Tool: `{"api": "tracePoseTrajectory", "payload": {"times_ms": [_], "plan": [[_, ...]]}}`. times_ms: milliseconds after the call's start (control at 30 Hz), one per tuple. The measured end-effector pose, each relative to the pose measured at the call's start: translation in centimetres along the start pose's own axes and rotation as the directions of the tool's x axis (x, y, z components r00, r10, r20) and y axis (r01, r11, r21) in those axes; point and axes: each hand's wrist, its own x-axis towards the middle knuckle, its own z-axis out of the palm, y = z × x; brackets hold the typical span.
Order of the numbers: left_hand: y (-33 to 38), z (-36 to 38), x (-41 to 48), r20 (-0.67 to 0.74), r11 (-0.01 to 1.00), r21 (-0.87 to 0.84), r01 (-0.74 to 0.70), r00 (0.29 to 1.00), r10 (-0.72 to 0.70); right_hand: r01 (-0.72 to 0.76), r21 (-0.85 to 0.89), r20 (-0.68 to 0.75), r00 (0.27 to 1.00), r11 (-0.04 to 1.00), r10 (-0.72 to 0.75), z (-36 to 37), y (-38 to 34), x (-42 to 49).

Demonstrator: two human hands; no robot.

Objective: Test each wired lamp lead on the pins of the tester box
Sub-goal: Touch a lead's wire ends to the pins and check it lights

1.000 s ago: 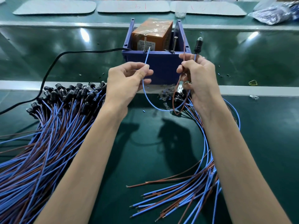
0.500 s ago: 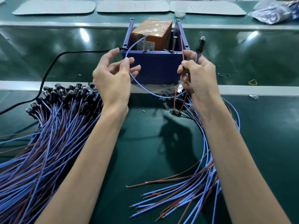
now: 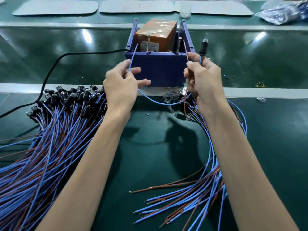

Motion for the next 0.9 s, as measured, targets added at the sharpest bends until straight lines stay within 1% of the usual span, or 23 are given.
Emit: {"api": "tracePoseTrajectory", "payload": {"times_ms": [100, 367, 633, 767, 900], "plan": [[-0.1, 0.1, 0.0, 0.048, 1.0, 0.025, 0.003, 0.999, -0.004, 0.0, -0.026, 0.007, 1.0, 1.0, 0.0, 0.0, 0.0, -0.1], [0.2, 0.3, -0.4, 0.107, 1.0, 0.027, 0.011, 0.994, -0.014, -0.007, -0.051, 0.052, 0.999, 0.999, 0.01, -0.1, 0.3, 0.0], [0.8, 0.1, -0.6, 0.143, 0.998, 0.051, 0.019, 0.989, -0.026, 0.0, -0.067, 0.036, 0.999, 0.998, 0.003, -0.3, 0.2, 0.2], [1.0, 0.0, -0.7, 0.167, 0.994, 0.108, -0.008, 0.986, -0.01, -0.003, -0.058, 0.041, 0.999, 0.998, 0.005, -0.4, 0.4, 0.3], [1.2, 0.0, -0.8, 0.175, 0.992, 0.128, -0.022, 0.984, -0.001, -0.007, -0.065, 0.032, 0.999, 0.998, 0.009, -0.5, 0.4, 0.5]]}}
